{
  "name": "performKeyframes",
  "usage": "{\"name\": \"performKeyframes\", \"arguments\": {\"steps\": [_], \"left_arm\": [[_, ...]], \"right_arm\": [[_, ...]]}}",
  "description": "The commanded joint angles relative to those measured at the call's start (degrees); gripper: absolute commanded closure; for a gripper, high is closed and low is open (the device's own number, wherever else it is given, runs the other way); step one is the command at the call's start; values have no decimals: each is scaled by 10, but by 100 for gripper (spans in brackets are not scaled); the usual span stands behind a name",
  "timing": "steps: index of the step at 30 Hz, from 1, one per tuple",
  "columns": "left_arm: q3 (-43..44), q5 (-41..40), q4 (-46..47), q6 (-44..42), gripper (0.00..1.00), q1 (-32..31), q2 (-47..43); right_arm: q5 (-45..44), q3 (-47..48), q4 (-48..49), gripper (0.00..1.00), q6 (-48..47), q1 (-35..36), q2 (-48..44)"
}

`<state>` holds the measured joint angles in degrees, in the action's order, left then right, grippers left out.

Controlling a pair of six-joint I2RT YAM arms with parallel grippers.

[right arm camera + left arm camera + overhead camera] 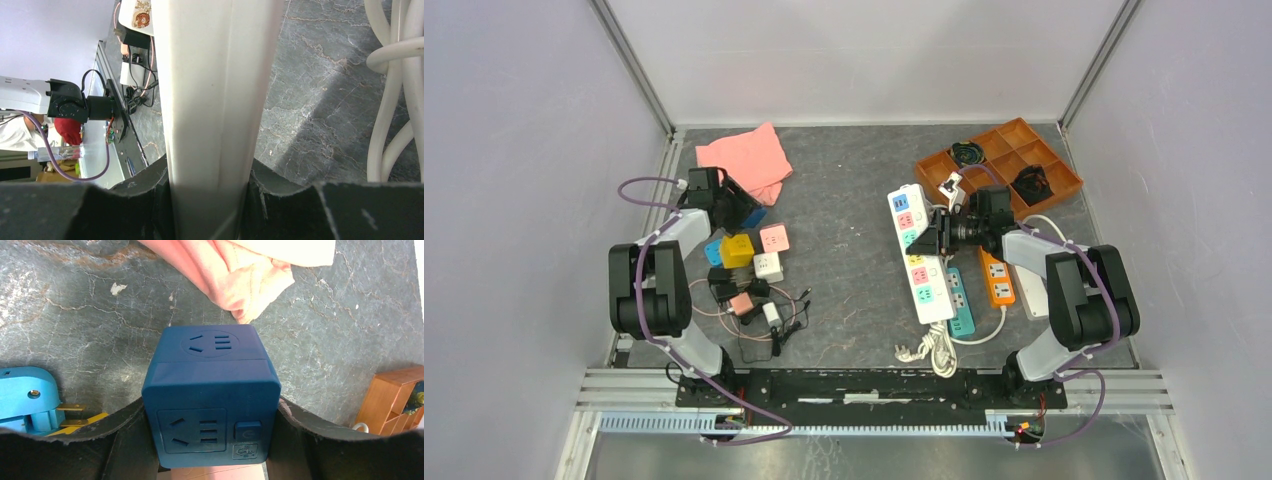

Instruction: Pull the plug off the socket

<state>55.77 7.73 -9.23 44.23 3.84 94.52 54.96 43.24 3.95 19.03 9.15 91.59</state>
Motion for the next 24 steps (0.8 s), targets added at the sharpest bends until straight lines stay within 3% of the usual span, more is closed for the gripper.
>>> {"name": "performKeyframes", "arguments": {"steps": [1, 7, 13, 17, 20, 23, 24], "left_arm": [[23, 5, 9, -6, 73, 6, 3], [25, 2, 2, -6, 68, 7, 6], [29, -12, -8, -4, 54, 10, 2], [31, -23, -16, -3, 40, 12, -9], [30, -30, -18, -4, 21, 13, -23], [32, -38, -21, -6, 17, 15, -38], [33, -42, -25, -6, 4, 15, -45]], "right_arm": [[-7, -8, 36, 100, -77, -2, 2], [-7, -8, 36, 100, -77, -2, 2], [-6, -8, 36, 100, -77, -1, 2], [-6, -8, 36, 100, -77, -2, 1], [-6, -8, 36, 100, -77, -1, 1], [-6, -8, 36, 100, -77, -2, 1], [-6, -8, 36, 100, -77, -2, 1]]}}
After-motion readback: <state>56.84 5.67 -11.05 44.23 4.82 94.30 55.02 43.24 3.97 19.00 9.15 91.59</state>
